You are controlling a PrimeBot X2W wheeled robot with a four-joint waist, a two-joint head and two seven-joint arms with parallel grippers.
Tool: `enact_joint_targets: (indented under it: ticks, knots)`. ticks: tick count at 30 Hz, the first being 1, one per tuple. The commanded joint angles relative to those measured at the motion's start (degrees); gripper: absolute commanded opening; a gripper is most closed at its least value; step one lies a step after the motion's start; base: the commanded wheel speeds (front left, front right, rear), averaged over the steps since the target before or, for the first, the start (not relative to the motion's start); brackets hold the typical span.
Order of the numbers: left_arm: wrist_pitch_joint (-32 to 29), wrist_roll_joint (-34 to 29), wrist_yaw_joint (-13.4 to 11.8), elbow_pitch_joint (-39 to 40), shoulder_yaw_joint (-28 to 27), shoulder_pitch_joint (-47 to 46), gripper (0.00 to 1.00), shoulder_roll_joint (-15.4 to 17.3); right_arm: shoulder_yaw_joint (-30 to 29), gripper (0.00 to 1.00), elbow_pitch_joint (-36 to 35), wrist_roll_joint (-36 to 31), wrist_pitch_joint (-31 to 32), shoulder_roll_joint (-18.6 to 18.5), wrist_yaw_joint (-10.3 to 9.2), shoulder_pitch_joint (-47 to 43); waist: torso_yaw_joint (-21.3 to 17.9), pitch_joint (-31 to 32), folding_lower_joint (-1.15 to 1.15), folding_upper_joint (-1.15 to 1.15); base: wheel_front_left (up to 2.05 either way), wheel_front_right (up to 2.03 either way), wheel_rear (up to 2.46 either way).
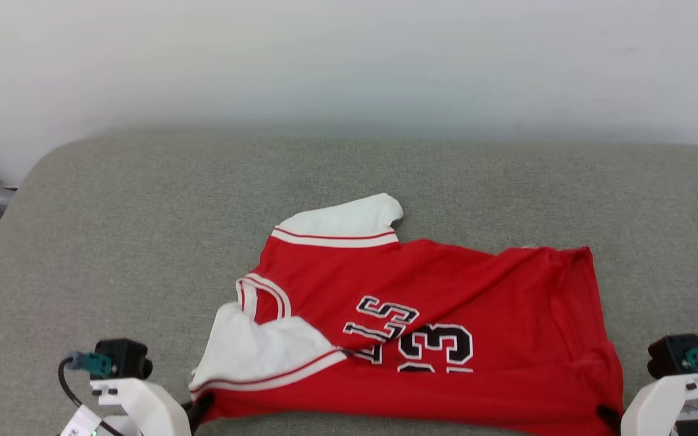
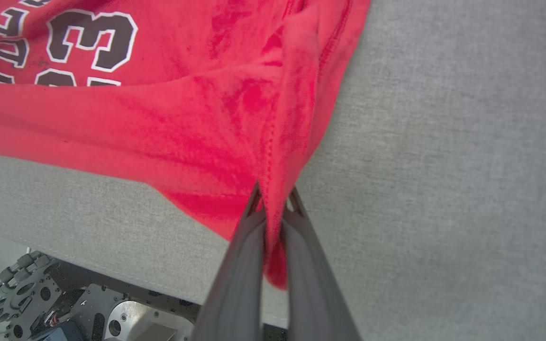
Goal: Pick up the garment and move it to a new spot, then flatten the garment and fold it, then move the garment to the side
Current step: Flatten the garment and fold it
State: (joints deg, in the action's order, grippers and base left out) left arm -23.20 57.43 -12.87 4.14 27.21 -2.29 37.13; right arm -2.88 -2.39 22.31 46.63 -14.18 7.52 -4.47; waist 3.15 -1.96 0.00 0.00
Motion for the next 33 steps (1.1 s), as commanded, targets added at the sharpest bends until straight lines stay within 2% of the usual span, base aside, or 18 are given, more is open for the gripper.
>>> enact_joint_targets:
  ticks: [1, 6, 11, 12, 13, 14, 15, 16, 26, 33]
  knots:
    - [-0.1, 0.6, -0.8, 0.2, -0.2, 2.4, 0.00, 0.4, -0.2, 0.00, -0.6, 0.3, 0.4, 0.3, -0.07, -2.0, 0.2, 1.7, 0.00, 0.00, 0.00, 0.00, 0.00]
    - [0.1, 2.7, -2.1, 0.3, -0.5, 7.3, 0.00, 0.3, -0.7, 0.00, -1.5, 0.8, 1.4, 1.4, -0.07, -6.6, 0.4, 2.8, 0.00, 0.00, 0.00, 0.00, 0.00]
    - [0.8, 2.9, -1.7, -0.6, -0.2, 8.2, 0.00, -0.7, -1.3, 0.00, -1.1, 0.8, -0.4, 2.6, -0.07, -8.3, 0.4, 2.7, 0.00, 0.00, 0.00, 0.00, 0.00]
    - [0.9, 2.7, -1.4, -1.1, 0.2, 7.8, 0.00, -1.0, -1.4, 0.16, -0.7, 0.6, -0.9, 2.8, -0.06, -8.6, 0.5, 2.7, 0.00, 0.00, 0.00, 0.00, 0.00]
    - [1.0, 2.6, -1.2, -1.7, 0.5, 7.4, 0.09, -1.4, -1.5, 1.00, -0.3, 0.5, -1.6, 3.1, -0.07, -8.9, 0.5, 2.6, 0.00, 0.00, 0.00, 0.00, 0.00]
    - [1.5, 2.6, -0.8, -2.0, 0.6, 6.7, 0.44, -2.0, -1.7, 1.00, -0.1, 0.4, -2.8, 3.4, -0.06, -8.9, 0.5, 2.5, 0.00, 0.00, 0.00, 0.00, 0.00]
    - [1.6, 2.5, -0.6, -2.6, 0.7, 6.1, 0.95, -2.4, -1.8, 1.00, -0.2, 0.1, -4.0, 3.6, -0.06, -8.8, 0.6, 2.5, 0.00, 0.00, 0.00, 0.00, 0.00]
    - [1.9, 2.1, 0.0, -3.2, 1.0, 5.7, 1.00, -2.7, -1.8, 1.00, -0.3, 0.0, -5.6, 3.8, -0.06, -8.9, 0.6, 2.5, 0.00, 0.00, 0.00, 0.00, 0.00]
    - [10.5, -3.3, 1.2, -5.0, -0.4, 0.5, 1.00, -4.1, -3.6, 1.00, -2.2, -4.7, -29.3, 6.7, -0.06, -6.0, -0.3, 3.1, 0.00, 0.00, 0.00, 0.00, 0.00]
    - [22.6, -8.9, 2.4, -4.4, -2.3, -4.2, 1.00, -6.8, -3.3, 1.00, -4.3, -7.6, -38.5, 7.5, -0.06, -3.0, -1.0, 2.3, 0.00, 0.00, 0.00, 0.00, 0.00]
